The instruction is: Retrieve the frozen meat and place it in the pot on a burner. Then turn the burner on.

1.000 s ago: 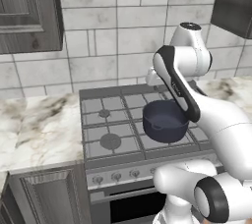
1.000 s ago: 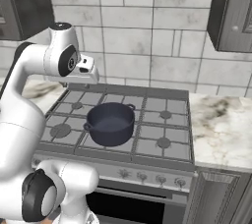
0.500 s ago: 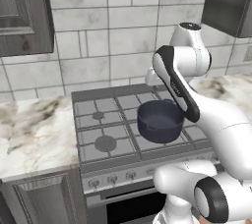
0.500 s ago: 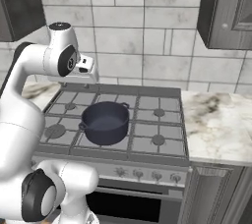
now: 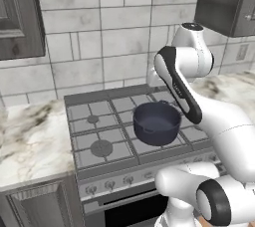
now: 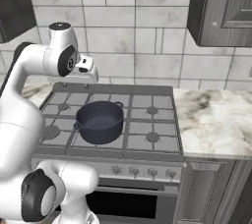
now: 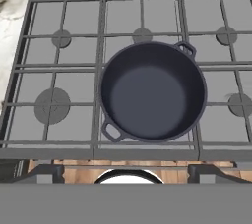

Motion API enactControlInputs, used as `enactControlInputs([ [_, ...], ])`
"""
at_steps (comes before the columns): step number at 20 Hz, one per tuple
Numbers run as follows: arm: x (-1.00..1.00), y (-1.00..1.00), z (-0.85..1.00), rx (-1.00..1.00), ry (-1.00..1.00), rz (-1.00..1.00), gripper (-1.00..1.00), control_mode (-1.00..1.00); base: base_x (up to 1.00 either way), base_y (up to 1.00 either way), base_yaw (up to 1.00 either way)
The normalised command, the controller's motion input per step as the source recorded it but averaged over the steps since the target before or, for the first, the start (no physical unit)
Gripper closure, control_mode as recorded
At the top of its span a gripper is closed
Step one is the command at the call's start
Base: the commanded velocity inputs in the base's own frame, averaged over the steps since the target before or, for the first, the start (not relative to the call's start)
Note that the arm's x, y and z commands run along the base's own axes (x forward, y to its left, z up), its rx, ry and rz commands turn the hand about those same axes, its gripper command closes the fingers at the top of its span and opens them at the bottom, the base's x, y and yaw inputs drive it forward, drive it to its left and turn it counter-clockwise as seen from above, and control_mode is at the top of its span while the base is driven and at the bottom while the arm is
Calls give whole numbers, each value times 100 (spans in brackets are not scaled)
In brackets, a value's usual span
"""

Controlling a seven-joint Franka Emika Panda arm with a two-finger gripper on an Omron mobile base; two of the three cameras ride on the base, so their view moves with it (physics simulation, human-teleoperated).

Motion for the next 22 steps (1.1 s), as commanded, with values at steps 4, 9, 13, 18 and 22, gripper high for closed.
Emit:
enactControlInputs([
  [4,0,0,0,0,0,0,-100,100,0,1,-14],
  [9,0,0,0,0,0,0,-100,100,0,0,-15],
  [13,0,0,0,0,0,0,-100,100,-15,0,-22],
  [18,0,0,0,0,0,0,-100,100,-25,0,-27],
  [22,0,0,0,0,0,0,-100,100,-20,0,-33],
])
